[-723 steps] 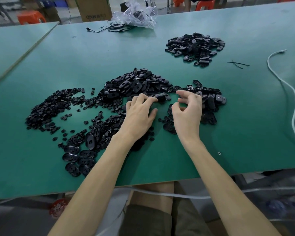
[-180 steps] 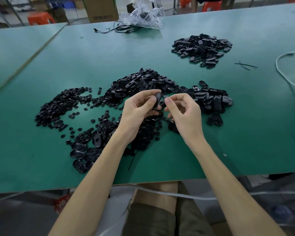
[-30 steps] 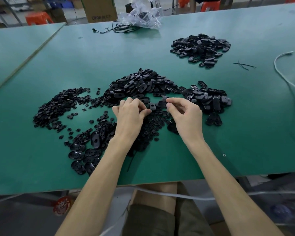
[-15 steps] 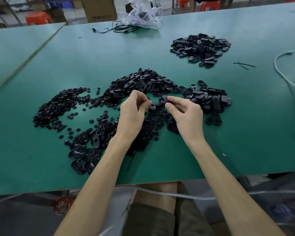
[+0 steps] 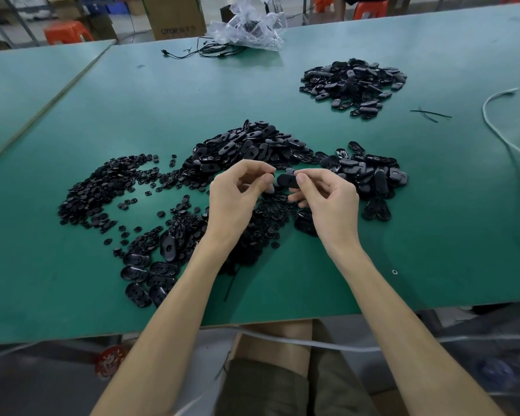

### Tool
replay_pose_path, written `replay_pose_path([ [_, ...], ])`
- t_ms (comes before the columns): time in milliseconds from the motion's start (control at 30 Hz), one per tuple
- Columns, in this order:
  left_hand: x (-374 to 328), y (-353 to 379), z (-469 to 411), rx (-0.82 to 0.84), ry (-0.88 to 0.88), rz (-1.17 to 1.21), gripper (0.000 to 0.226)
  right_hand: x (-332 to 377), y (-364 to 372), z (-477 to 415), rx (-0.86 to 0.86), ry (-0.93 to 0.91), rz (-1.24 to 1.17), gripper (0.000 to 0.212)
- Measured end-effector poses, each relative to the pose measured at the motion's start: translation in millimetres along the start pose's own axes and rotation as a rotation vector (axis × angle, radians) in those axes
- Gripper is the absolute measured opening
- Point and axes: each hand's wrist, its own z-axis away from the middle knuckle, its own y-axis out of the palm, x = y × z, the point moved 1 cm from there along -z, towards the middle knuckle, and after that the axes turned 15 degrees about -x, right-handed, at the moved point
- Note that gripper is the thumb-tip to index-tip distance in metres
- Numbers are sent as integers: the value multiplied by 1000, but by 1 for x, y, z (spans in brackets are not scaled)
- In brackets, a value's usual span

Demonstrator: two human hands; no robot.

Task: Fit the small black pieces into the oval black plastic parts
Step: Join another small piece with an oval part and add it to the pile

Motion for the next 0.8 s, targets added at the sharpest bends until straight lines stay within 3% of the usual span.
replay_pose_path([
  [500,3,2,0,31,-47,23,14,-4,3,-2,4,-8,-23,12],
  [800,10,3,-4,6,-188,151,22,0,4,1,84,24,-94,8],
])
